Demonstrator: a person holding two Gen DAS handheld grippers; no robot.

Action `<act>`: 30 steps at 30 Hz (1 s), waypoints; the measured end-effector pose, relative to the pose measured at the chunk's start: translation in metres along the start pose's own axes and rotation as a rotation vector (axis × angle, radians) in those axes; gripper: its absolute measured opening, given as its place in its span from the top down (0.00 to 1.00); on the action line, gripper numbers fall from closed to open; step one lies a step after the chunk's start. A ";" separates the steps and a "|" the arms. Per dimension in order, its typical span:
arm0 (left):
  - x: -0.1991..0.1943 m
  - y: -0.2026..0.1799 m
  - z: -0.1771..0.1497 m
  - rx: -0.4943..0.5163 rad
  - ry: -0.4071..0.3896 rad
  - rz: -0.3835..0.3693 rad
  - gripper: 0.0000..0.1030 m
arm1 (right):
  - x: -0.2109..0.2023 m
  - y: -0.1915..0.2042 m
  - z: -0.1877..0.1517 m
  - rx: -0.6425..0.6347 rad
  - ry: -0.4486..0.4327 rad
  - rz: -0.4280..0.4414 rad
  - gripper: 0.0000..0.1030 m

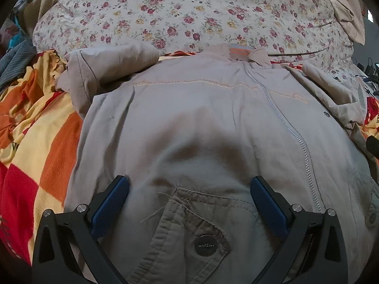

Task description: Fold large clothes

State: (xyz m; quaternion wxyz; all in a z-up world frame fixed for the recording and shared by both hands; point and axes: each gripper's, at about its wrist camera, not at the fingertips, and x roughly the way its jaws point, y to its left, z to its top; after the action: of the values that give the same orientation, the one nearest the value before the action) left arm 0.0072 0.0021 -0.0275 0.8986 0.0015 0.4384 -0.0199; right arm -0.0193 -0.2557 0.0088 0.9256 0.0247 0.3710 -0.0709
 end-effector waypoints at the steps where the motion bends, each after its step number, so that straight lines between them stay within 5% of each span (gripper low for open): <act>1: 0.000 0.000 0.000 0.001 0.000 0.001 0.07 | -0.001 0.000 0.001 0.002 -0.002 0.001 0.04; 25: -0.002 0.001 0.000 -0.023 -0.015 -0.019 0.08 | -0.005 0.001 0.001 0.005 -0.015 0.013 0.04; 30: -0.015 0.009 -0.001 -0.048 -0.007 -0.057 0.18 | -0.013 -0.002 0.001 0.004 -0.029 0.020 0.04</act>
State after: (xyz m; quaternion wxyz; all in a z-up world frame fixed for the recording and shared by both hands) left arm -0.0027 0.0112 -0.0162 0.8990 -0.0325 0.4353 -0.0350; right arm -0.0282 -0.2564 0.0183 0.9315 0.0293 0.3572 -0.0625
